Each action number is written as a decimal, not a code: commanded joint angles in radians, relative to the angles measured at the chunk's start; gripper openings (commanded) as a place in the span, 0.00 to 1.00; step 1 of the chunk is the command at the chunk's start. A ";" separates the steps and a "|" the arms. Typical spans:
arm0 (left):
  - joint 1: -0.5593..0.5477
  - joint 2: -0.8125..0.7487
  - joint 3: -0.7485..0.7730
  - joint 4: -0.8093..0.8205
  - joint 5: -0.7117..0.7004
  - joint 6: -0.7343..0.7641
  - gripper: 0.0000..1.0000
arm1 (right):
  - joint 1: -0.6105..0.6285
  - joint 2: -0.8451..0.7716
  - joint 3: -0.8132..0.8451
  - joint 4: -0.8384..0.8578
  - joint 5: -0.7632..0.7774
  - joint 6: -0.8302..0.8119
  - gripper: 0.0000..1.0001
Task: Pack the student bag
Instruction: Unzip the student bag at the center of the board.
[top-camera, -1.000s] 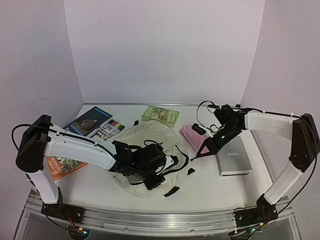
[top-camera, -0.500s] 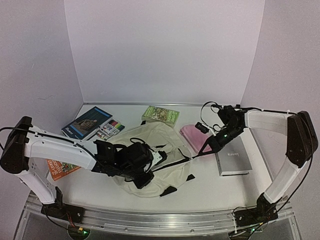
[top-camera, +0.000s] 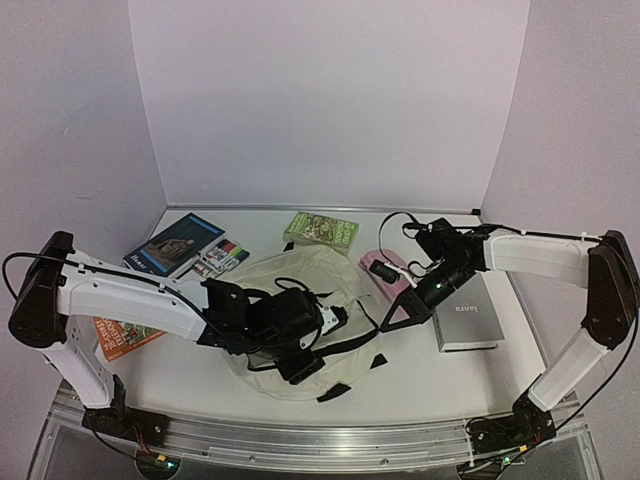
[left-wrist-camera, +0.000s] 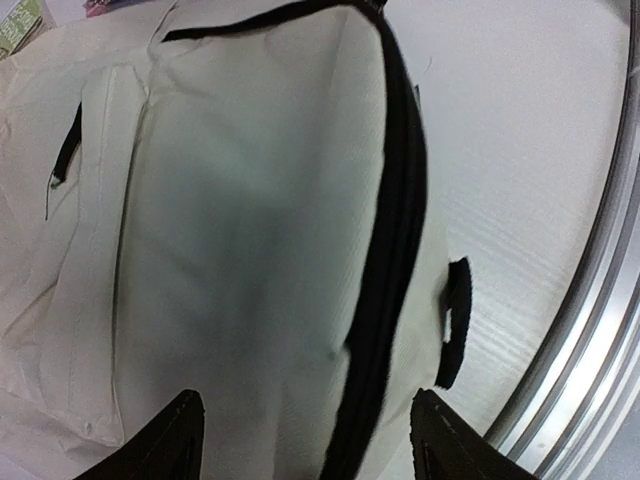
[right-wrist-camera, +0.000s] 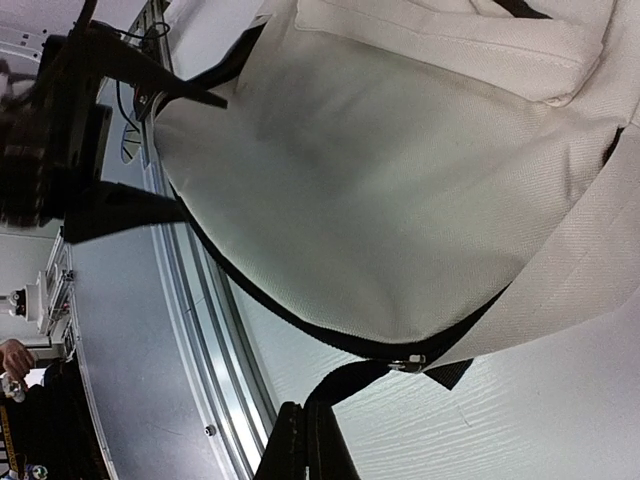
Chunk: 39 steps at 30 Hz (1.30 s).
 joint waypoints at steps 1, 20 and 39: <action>-0.009 0.062 0.110 0.113 -0.016 0.066 0.73 | 0.024 -0.020 0.026 0.031 -0.039 0.035 0.00; -0.028 0.053 0.032 0.074 0.146 0.039 0.00 | -0.053 0.173 0.147 0.034 0.169 -0.029 0.00; -0.074 -0.037 -0.048 0.033 -0.057 -0.077 0.44 | -0.026 0.202 0.183 0.029 0.021 -0.005 0.00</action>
